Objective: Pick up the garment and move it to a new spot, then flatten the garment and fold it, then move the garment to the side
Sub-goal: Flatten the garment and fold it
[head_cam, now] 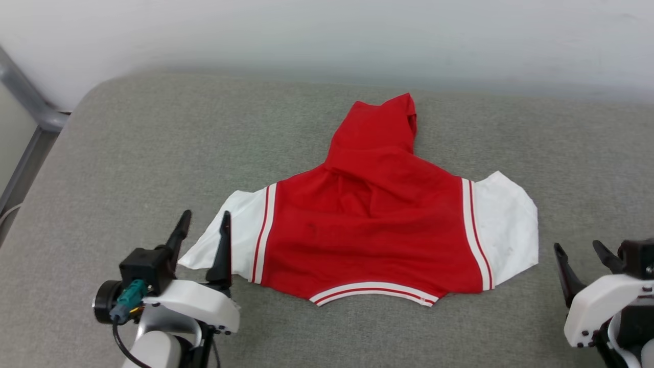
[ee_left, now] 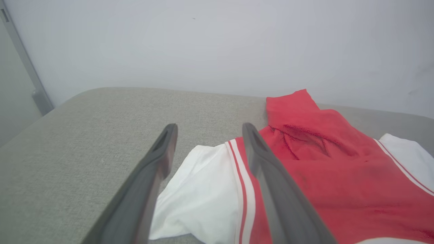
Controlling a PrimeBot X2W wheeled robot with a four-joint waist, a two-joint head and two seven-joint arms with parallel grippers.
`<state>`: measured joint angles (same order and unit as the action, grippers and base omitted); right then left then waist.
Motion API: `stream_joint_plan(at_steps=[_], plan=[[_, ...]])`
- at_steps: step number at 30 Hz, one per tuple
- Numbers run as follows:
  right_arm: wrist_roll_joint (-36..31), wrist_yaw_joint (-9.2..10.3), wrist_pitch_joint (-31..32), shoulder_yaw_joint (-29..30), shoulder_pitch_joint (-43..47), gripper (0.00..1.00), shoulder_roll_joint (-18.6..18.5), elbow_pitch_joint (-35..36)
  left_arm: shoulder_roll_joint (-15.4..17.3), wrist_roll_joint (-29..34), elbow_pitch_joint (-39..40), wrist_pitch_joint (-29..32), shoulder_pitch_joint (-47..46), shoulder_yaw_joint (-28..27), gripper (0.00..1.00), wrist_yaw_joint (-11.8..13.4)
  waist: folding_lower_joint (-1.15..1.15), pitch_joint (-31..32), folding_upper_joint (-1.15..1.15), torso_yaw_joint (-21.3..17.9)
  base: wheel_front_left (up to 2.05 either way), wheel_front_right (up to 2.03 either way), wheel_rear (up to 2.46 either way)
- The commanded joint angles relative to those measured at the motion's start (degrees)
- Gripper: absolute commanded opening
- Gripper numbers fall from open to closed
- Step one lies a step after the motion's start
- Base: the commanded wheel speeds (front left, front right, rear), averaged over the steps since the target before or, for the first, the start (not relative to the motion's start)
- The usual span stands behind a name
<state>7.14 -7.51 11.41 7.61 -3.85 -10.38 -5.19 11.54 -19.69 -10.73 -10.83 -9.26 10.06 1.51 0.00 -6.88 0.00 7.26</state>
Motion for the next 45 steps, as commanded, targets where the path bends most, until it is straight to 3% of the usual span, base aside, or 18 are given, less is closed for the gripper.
stream_joint_plan(at_steps=[1,11,19,20,21,22,30,41,42,45], plan=[[1.03,0.04,3.88,0.23,-2.26,1.00,-1.05,-1.15,-0.68,0.58,1.43,-0.80,0.73,0.98,1.00,-0.41,0.00,-0.86,0.00,1.39,0.00,0.00,0.00],[3.11,0.04,16.48,1.17,-9.35,1.00,-3.65,-10.60,-1.48,1.31,3.71,-1.02,-0.30,3.69,1.00,-1.11,0.00,-3.48,0.00,5.36,0.00,0.00,0.00],[2.23,0.03,19.42,-1.07,-11.90,1.00,-4.02,-18.17,-1.64,0.92,2.43,-1.33,-0.65,4.23,1.00,-1.06,0.00,-4.77,0.00,7.53,0.00,0.00,0.00],[2.09,0.02,19.25,-1.57,-11.88,0.95,-4.15,-18.96,-1.59,0.94,2.21,-1.37,-0.63,4.27,1.00,-1.06,0.00,-4.74,0.00,7.61,0.00,0.00,0.00],[1.78,0.02,18.87,-1.97,-11.79,0.42,-4.36,-19.64,-1.51,0.97,1.99,-1.43,-0.59,4.28,1.00,-1.06,0.00,-4.63,0.00,7.63,0.00,0.00,0.00],[1.60,0.03,18.38,-2.18,-11.69,0.00,-4.54,-20.13,-1.45,0.89,1.72,-1.49,-0.52,4.31,1.00,-1.05,0.00,-4.43,0.00,7.61,0.00,0.00,0.00],[0.03,0.07,15.48,-1.69,-9.37,0.00,-6.99,-18.72,-0.94,-0.28,-0.32,-1.19,0.61,3.82,1.00,-0.96,0.00,-1.43,0.00,5.39,0.00,0.00,0.00],[-3.41,0.06,21.87,4.85,-1.68,0.00,-10.79,-7.08,-1.11,-1.50,-2.52,-0.43,1.61,4.50,1.00,-0.97,0.00,-0.30,0.00,2.49,0.00,0.00,0.00],[-5.52,0.07,21.26,6.72,-0.82,1.00,-10.58,-5.41,-1.19,-1.51,-3.46,-0.46,1.46,5.03,1.00,-1.25,0.00,-0.43,0.00,2.00,0.00,0.00,0.00],[-6.90,0.05,18.62,7.71,-0.72,1.00,-9.02,-4.78,-1.27,-1.72,-4.35,-0.76,0.91,5.20,1.00,-1.41,0.00,-0.33,0.00,1.68,0.00,0.00,0.00]])
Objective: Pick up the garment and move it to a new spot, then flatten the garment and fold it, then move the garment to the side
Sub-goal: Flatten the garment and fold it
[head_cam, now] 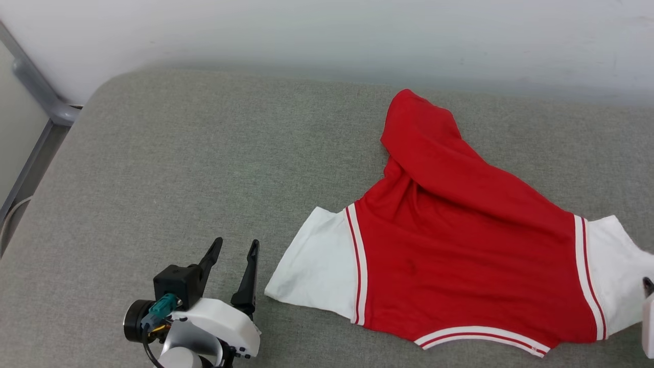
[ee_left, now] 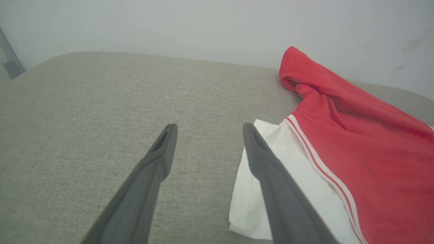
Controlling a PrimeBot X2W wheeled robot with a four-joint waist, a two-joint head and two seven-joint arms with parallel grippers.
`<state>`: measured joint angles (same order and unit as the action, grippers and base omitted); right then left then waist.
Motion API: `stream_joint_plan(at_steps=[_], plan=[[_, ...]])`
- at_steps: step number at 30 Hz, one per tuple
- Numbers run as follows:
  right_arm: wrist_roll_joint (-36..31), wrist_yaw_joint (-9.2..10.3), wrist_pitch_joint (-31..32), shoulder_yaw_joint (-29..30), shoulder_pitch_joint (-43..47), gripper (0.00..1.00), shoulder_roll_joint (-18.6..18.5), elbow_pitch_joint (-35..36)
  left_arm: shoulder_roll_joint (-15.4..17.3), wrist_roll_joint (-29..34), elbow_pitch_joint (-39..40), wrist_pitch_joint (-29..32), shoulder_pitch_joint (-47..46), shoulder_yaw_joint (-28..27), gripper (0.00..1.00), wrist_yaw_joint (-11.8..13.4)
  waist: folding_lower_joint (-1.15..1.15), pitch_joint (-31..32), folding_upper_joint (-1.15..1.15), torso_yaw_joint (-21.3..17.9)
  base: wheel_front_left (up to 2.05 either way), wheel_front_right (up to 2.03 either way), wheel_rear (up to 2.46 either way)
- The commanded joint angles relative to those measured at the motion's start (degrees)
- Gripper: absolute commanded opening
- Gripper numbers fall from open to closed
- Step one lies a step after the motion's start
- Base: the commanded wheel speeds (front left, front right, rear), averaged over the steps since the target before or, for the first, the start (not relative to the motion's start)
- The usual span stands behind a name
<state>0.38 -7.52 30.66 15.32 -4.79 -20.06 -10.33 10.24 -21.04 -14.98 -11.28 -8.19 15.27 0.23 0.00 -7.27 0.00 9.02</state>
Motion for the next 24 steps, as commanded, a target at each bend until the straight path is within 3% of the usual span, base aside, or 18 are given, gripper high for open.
stream_joint_plan(at_steps=[1,8,14,19,24], plan=[[-0.25,0.07,-1.99,0.64,-0.25,1.00,1.43,0.71,0.02,-0.42,-0.31,-0.45,-0.27,-0.01,1.00,-0.22,0.00,0.16,0.00,-0.23,0.00,0.00,0.00],[1.98,0.07,-13.54,2.45,-0.58,1.00,6.54,4.84,0.20,-1.28,-0.12,-1.15,0.36,0.19,1.00,-1.28,0.00,1.33,0.00,-1.43,0.00,0.00,0.00],[5.62,0.06,-23.06,2.94,1.72,1.00,10.52,10.03,0.58,-2.58,1.94,1.78,1.24,1.23,1.00,-2.26,0.00,0.95,0.00,-2.67,0.00,0.00,0.00],[7.03,0.06,-26.10,2.16,2.39,1.00,12.36,13.59,2.19,-3.88,4.35,10.32,1.64,2.29,1.00,-2.13,0.00,-0.80,0.00,-4.38,0.00,0.00,0.00],[7.11,0.06,-26.24,1.01,2.16,1.00,13.29,15.86,5.29,-3.25,6.00,23.38,1.84,4.28,1.00,-0.37,0.00,-2.75,0.00,-6.16,0.00,0.00,0.00]])
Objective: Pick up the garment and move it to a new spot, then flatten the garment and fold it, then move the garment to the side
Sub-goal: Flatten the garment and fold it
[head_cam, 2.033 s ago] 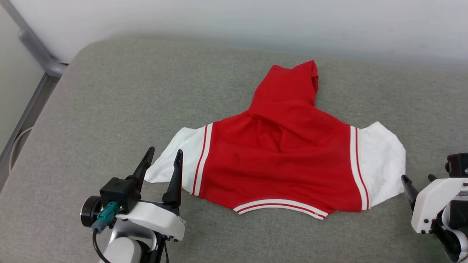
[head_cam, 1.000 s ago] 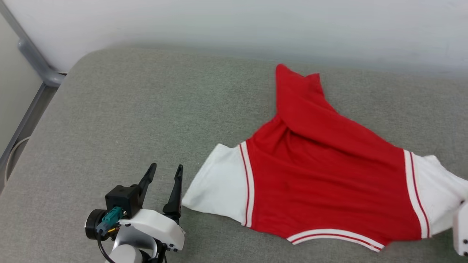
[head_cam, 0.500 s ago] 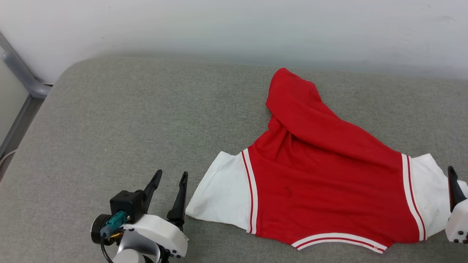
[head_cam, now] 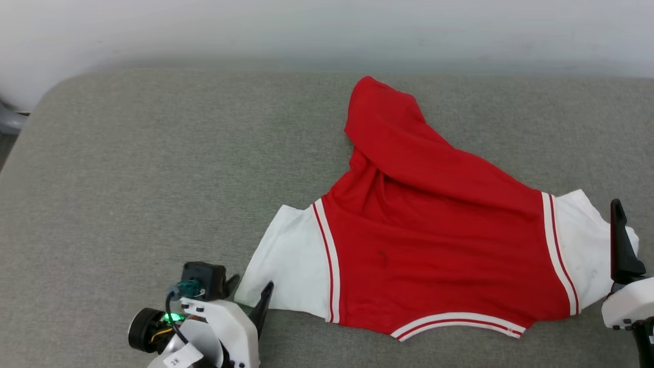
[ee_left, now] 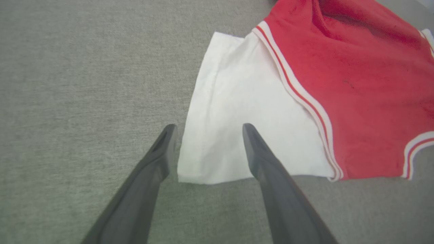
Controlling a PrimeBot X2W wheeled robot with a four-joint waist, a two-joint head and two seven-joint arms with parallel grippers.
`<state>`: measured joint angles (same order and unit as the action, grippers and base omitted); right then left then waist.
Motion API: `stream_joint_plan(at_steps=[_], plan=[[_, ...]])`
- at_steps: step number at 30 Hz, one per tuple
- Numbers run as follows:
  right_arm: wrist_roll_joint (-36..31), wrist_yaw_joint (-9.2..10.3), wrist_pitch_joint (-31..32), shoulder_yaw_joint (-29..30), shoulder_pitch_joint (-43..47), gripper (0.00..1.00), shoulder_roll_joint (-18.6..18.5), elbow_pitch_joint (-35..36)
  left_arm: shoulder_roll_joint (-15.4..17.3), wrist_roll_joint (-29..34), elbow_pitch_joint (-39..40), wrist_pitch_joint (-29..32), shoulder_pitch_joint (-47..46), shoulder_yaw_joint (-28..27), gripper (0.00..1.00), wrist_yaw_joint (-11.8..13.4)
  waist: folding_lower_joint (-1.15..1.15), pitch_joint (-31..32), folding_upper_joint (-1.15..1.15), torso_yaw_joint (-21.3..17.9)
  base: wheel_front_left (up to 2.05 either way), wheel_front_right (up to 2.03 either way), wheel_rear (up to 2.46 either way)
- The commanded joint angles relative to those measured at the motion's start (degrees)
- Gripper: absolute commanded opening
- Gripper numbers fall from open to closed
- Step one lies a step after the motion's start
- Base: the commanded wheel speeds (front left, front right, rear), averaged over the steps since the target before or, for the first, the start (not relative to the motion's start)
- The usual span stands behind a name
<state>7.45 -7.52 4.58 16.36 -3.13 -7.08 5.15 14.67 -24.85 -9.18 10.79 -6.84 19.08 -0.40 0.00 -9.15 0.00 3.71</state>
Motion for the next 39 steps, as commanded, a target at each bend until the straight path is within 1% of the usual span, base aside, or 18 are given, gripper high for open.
stream_joint_plan(at_steps=[1,4,7,8,9,10,11,13,14,15,17,20,24,28,31,34,36,39], plan=[[0.17,0.06,-0.26,-0.34,0.24,1.00,0.58,0.82,1.62,1.09,0.47,3.55,0.35,0.78,1.00,0.80,0.00,-1.31,0.00,-1.24,0.00,0.00,0.00],[0.49,0.06,-0.64,-0.68,-0.03,1.00,0.85,0.85,2.98,2.50,1.12,8.25,0.23,1.27,1.00,2.91,0.00,-2.30,0.00,-2.13,0.00,0.00,0.00],[0.57,0.06,-1.20,-0.99,-0.21,1.00,1.20,0.24,3.77,3.34,1.40,10.60,-0.03,1.19,1.00,4.69,0.00,-3.08,0.00,-2.73,0.00,0.00,0.00],[0.57,0.06,-1.20,-0.99,-0.21,1.00,1.20,0.24,3.77,3.34,1.40,10.60,-0.03,1.19,1.00,4.69,0.00,-3.08,0.00,-2.73,0.00,0.00,0.00],[0.45,0.06,-1.64,-1.37,-0.22,1.00,1.37,-0.12,3.90,3.49,0.77,12.04,0.13,1.57,1.00,5.29,0.00,-3.48,0.00,-3.13,0.00,0.00,0.00],[0.45,0.06,-1.64,-1.37,-0.22,1.00,1.37,-0.12,3.90,3.49,0.77,12.04,0.13,1.57,1.00,5.29,0.00,-3.48,0.00,-3.13,0.00,0.00,0.00],[0.43,0.06,-1.74,-1.70,-0.38,1.00,1.45,-0.44,4.18,3.79,-0.51,13.74,0.54,2.15,1.00,5.53,0.00,-3.79,0.00,-3.47,0.00,0.00,0.00],[0.45,0.06,-1.86,-1.79,-0.47,1.00,1.47,-0.56,4.11,3.60,-1.27,14.52,0.81,2.36,1.00,5.53,0.00,-3.91,0.00,-3.62,0.00,0.00,0.00],[0.46,0.06,-1.97,-1.80,-0.57,1.00,1.45,-0.69,4.05,3.30,-1.99,15.18,1.05,2.57,0.60,5.51,0.00,-4.00,0.00,-3.74,0.00,0.00,0.00],[0.47,0.06,-2.01,-1.77,-0.64,1.00,1.35,-0.85,3.88,2.96,-2.55,15.62,1.14,2.66,0.00,5.39,0.00,-4.04,0.00,-3.85,0.00,0.00,0.00],[0.41,0.06,-1.95,-1.74,-0.78,1.00,1.06,-1.17,3.66,2.70,-3.11,15.00,1.05,2.42,0.00,5.49,0.00,-3.98,0.00,-3.98,0.00,0.00,0.00],[0.24,0.06,-1.22,-1.73,-0.42,1.00,0.47,-2.00,3.35,2.31,-2.28,11.70,-0.13,0.55,0.00,6.61,0.00,-3.44,0.00,-3.89,0.00,0.00,0.00],[0.35,0.06,0.07,-2.37,0.96,1.00,-0.39,-3.52,4.20,1.37,-0.51,7.25,-0.99,-3.21,0.00,8.22,0.00,-2.05,0.00,-3.45,0.00,0.00,0.00],[0.71,0.06,2.09,-3.14,2.35,1.00,-1.47,-4.96,4.94,-0.24,1.71,4.96,-0.06,-6.03,0.00,8.86,0.00,-0.60,0.00,-2.95,0.00,0.00,0.00],[1.05,0.06,4.36,-3.36,3.56,1.00,-2.26,-5.65,5.29,-2.10,4.92,5.15,1.76,-7.59,0.00,8.70,0.00,0.19,0.00,-2.48,0.00,0.00,0.00],[1.78,0.06,7.88,-3.39,4.75,1.00,-3.37,-5.95,6.20,-3.25,8.88,6.30,4.10,-7.94,0.00,8.29,0.00,0.61,0.00,-1.96,0.00,0.00,0.00],[1.85,0.06,11.06,-2.57,5.56,1.00,-4.22,-6.38,6.73,-4.21,11.85,7.65,5.74,-7.26,0.00,7.24,0.00,0.72,0.00,-1.56,0.00,0.00,0.00],[1.67,0.06,16.64,-1.54,5.62,1.00,-5.33,-6.95,8.02,-4.64,16.32,10.03,7.99,-6.94,0.00,7.21,0.00,0.65,0.00,-0.93,0.00,0.00,0.00]])
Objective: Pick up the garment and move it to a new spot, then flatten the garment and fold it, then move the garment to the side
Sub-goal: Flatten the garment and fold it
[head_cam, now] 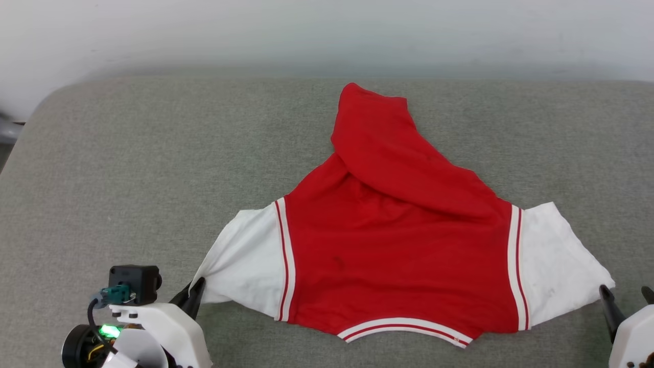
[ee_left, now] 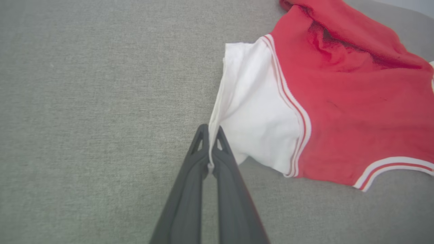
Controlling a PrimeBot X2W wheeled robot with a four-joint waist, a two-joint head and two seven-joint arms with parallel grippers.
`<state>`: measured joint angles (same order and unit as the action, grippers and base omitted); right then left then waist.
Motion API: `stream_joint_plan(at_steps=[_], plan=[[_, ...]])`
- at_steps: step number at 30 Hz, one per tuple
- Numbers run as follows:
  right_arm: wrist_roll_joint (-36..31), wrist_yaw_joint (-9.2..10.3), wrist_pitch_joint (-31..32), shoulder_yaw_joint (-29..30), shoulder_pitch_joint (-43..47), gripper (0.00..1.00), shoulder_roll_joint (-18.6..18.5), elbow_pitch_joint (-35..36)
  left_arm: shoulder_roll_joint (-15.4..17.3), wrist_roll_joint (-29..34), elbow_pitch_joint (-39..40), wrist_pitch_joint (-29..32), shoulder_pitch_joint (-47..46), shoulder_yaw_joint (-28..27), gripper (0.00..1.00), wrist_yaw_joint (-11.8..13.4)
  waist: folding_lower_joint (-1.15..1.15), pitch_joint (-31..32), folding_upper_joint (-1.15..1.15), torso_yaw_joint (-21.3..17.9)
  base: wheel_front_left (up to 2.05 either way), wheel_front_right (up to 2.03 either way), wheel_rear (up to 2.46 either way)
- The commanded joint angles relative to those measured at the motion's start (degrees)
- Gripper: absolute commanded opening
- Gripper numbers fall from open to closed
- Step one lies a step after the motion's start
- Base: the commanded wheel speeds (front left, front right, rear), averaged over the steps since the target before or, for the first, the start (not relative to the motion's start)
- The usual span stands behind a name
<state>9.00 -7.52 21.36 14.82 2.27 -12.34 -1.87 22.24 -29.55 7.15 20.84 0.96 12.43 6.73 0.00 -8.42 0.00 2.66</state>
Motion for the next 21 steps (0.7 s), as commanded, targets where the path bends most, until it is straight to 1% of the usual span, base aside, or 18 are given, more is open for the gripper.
stream_joint_plan(at_steps=[1,4,9,14,15,20,21], plan=[[0.25,0.05,1.74,0.05,0.11,1.00,-0.59,-0.06,0.46,-0.31,1.36,0.82,0.81,-0.02,0.00,0.04,0.00,-0.25,0.00,0.37,0.00,0.00,0.00],[0.09,0.06,6.33,0.72,-1.05,1.00,-2.27,-0.64,0.83,-1.28,5.26,3.36,2.16,1.05,0.00,-0.25,0.00,-0.79,0.00,1.12,0.00,0.00,0.00],[0.73,0.06,11.48,0.20,-3.56,1.00,-4.30,-3.06,0.76,-2.58,10.16,6.11,2.53,2.47,0.00,-0.71,0.00,-1.94,0.00,2.35,0.00,0.00,0.00],[0.86,0.06,13.79,-2.16,-5.88,1.00,-6.64,-6.45,1.01,-2.76,12.50,7.27,1.37,2.91,0.00,-0.71,0.00,-3.58,0.00,3.46,0.00,0.00,0.00],[0.92,0.06,14.24,-3.54,-7.00,1.00,-7.31,-9.18,1.16,-2.72,13.02,7.88,0.93,3.22,0.00,-0.72,0.00,-4.54,0.00,3.98,0.00,0.00,0.00],[1.92,0.03,14.10,-6.39,-7.82,1.00,-7.47,-14.00,1.01,-3.29,13.18,8.54,0.36,3.49,0.00,-0.85,0.00,-5.59,0.00,4.66,0.00,0.00,0.00],[2.04,0.03,14.06,-6.90,-7.83,0.41,-7.57,-14.81,1.03,-3.28,13.11,8.50,0.24,3.54,0.00,-0.87,0.00,-5.68,0.00,4.77,0.00,0.00,0.00]])
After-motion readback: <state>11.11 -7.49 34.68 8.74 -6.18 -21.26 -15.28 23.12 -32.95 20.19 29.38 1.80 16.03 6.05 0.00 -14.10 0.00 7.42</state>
